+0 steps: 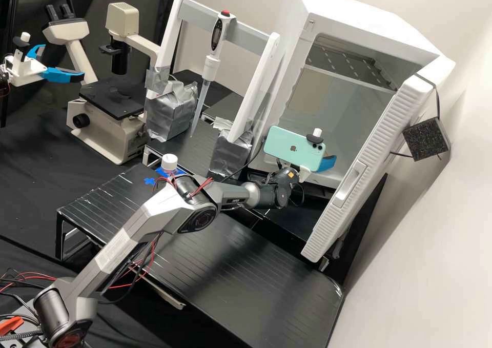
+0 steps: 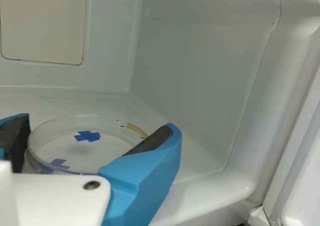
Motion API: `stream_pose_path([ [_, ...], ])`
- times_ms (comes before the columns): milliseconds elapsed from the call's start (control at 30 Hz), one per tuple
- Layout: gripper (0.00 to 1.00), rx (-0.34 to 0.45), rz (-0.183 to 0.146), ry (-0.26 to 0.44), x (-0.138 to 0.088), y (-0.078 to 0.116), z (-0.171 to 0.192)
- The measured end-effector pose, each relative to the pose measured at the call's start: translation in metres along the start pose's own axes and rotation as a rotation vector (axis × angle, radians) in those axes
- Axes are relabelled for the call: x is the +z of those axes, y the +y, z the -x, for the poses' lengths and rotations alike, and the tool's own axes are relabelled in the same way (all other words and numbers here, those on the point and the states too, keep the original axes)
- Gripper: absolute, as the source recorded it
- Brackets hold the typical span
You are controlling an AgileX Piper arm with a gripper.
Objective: Move the petri dish to the microscope
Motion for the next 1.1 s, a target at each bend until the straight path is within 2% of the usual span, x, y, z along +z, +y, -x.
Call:
stream_pose_path([
  [967,0.0,-0.003,-0.004,-0.008,0.004,0.0,0.003],
  [1100,0.0,0.006,-0.007,-0.022,0.008,0.01,0.015],
])
